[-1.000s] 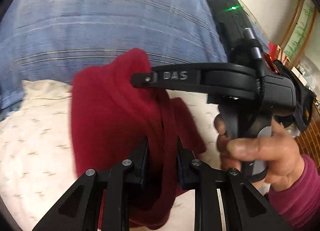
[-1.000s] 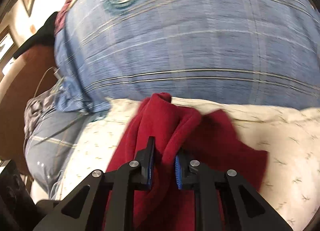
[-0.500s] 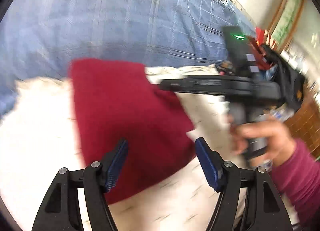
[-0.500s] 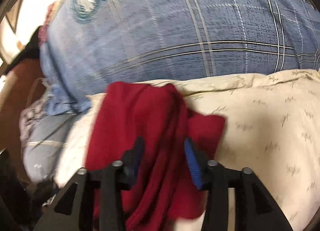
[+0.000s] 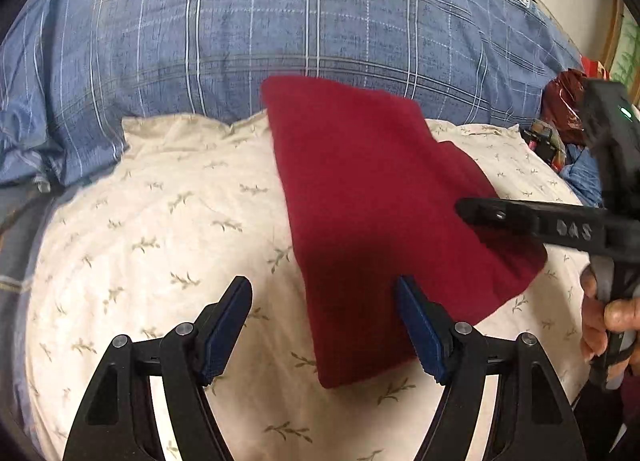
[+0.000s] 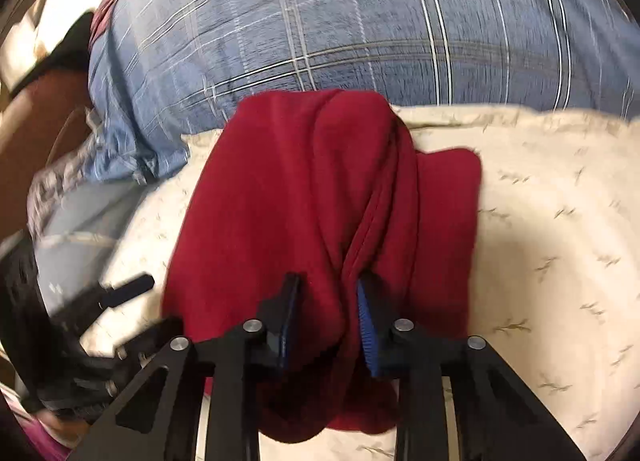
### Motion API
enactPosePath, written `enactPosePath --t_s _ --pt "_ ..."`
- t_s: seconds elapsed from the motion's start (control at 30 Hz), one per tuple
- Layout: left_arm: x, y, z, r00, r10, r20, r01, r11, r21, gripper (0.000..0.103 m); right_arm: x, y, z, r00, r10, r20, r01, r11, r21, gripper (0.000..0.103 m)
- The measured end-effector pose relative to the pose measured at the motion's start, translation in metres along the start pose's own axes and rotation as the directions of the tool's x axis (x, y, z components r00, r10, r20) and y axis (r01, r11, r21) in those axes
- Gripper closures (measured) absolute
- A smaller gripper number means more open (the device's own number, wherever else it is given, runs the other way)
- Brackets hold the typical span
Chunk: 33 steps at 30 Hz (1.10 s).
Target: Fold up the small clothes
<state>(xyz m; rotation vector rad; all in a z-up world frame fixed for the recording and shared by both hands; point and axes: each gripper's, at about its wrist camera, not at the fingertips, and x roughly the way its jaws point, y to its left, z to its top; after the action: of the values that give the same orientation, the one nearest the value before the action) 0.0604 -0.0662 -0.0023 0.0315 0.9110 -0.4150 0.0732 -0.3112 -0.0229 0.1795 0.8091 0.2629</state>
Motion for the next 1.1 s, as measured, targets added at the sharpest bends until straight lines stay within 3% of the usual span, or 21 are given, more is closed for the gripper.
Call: enactPosePath --t_s 0.13,0.23,0.33,0.4,0.47,0.57,0.63,0.7,0.77,0.8,0.87,0.9,0.97,1.1 --pt "0.009 -0.001 0.003 1.000 -0.027 -0.010 0.027 1.000 -0.015 0.029 -0.008 -0.001 -0.014 0.997 -0.078 0.027 0.079 0.996 -0.034 0.082" --pt "0.021 0.003 0.004 0.999 -0.022 -0.024 0.021 1.000 -0.013 0.029 -0.010 -0.002 -0.010 0.998 -0.059 0.019 0.059 0.998 -0.004 0.082" --pt "0.039 0.017 0.011 0.999 -0.016 -0.033 0.014 0.999 -0.032 0.029 -0.028 -0.008 0.003 0.996 0.018 0.083 -0.024 0.996 0.081 0.077" --pt "0.043 0.018 0.014 0.999 -0.018 -0.035 0.017 0.999 -0.033 0.029 -0.033 -0.012 0.017 0.990 0.020 0.137 -0.037 0.991 0.125 0.055" --pt "0.044 0.016 0.015 0.999 -0.016 -0.032 0.015 0.999 -0.029 0.029 -0.023 -0.011 0.034 0.991 0.020 0.136 -0.039 0.989 0.140 0.046" --pt "0.047 0.016 0.014 0.999 -0.013 -0.030 0.012 0.999 -0.031 0.027 0.009 -0.014 0.050 0.996 0.027 0.082 -0.041 0.983 0.178 0.046" --pt "0.049 0.017 0.014 0.999 -0.013 -0.030 0.012 0.999 -0.033 0.026 0.031 -0.020 0.059 0.998 0.041 0.052 -0.051 0.976 0.211 0.050" --pt "0.050 0.018 0.015 0.999 -0.011 -0.032 0.009 0.999 -0.035 0.024 0.042 -0.024 0.060 0.999 0.019 0.042 -0.028 0.977 0.210 0.083" --pt "0.052 0.020 0.015 0.999 -0.013 -0.036 0.011 0.999 -0.043 0.021 0.038 -0.016 0.061 0.999 -0.016 0.052 0.008 0.989 0.149 0.089" --pt "0.053 0.021 0.016 0.999 -0.015 -0.041 0.013 0.999 -0.050 0.021 0.031 -0.006 0.061 0.995 -0.071 0.072 0.066 0.995 0.073 0.093" --pt "0.055 0.021 0.017 0.999 -0.020 -0.047 0.017 0.998 -0.056 0.020 0.023 0.009 0.059 0.972 -0.203 0.118 0.209 0.977 -0.042 0.094" --pt "0.056 0.020 0.018 0.999 -0.019 -0.046 0.016 0.999 -0.052 0.020 0.025 0.008 0.057 0.968 -0.220 0.118 0.227 0.972 -0.053 0.094" --pt "0.059 0.018 0.019 0.999 -0.015 -0.043 0.013 0.999 -0.045 0.020 0.042 -0.003 0.055 0.970 -0.235 0.065 0.237 0.971 -0.020 0.095" --pt "0.059 0.019 0.018 0.999 -0.011 -0.042 0.009 0.999 -0.048 0.020 0.035 -0.009 0.051 0.973 -0.217 0.076 0.214 0.976 0.035 0.092"
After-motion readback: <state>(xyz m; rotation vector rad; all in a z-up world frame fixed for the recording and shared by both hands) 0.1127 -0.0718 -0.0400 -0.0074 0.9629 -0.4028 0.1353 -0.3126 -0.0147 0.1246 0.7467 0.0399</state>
